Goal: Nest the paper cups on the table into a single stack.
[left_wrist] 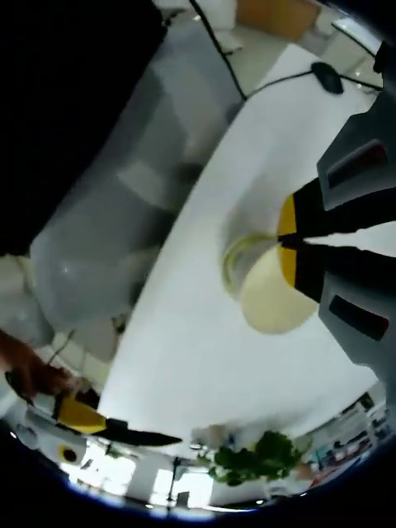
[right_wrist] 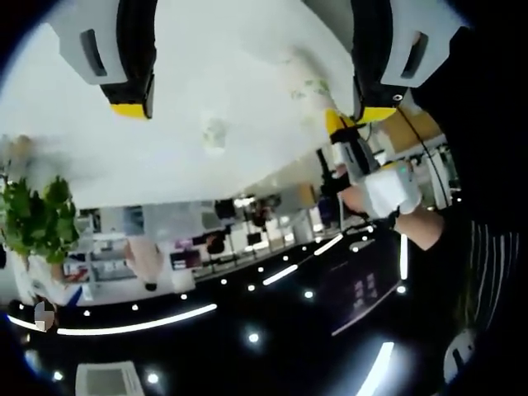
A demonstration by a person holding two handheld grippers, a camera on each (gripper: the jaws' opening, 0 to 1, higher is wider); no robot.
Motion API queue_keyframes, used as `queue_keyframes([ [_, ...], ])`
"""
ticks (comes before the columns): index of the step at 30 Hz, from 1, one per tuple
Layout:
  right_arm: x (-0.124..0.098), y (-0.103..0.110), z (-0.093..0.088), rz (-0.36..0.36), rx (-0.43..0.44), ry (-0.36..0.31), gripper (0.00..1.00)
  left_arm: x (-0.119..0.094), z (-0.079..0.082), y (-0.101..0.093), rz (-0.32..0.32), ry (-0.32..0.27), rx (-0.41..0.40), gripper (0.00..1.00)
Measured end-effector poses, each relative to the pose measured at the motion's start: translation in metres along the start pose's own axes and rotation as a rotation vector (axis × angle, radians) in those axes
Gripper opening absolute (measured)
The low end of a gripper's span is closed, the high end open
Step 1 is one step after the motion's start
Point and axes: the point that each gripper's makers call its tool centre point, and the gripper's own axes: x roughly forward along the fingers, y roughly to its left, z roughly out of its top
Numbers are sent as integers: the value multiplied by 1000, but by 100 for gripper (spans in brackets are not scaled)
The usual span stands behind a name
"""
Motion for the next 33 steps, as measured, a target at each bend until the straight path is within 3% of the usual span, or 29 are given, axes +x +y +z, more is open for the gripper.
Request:
queue_keyframes([
  [15, -2, 1, -7, 2, 20, 13, 97, 14, 1, -2, -27, -12, -39, 0],
  [25, -4, -2, -9, -3, 31, 15, 97, 15, 10, 3, -36, -60, -54, 2],
  [33, -6, -2, -10, -7, 27, 23, 97, 21, 5, 1, -56, -47, -77, 4],
])
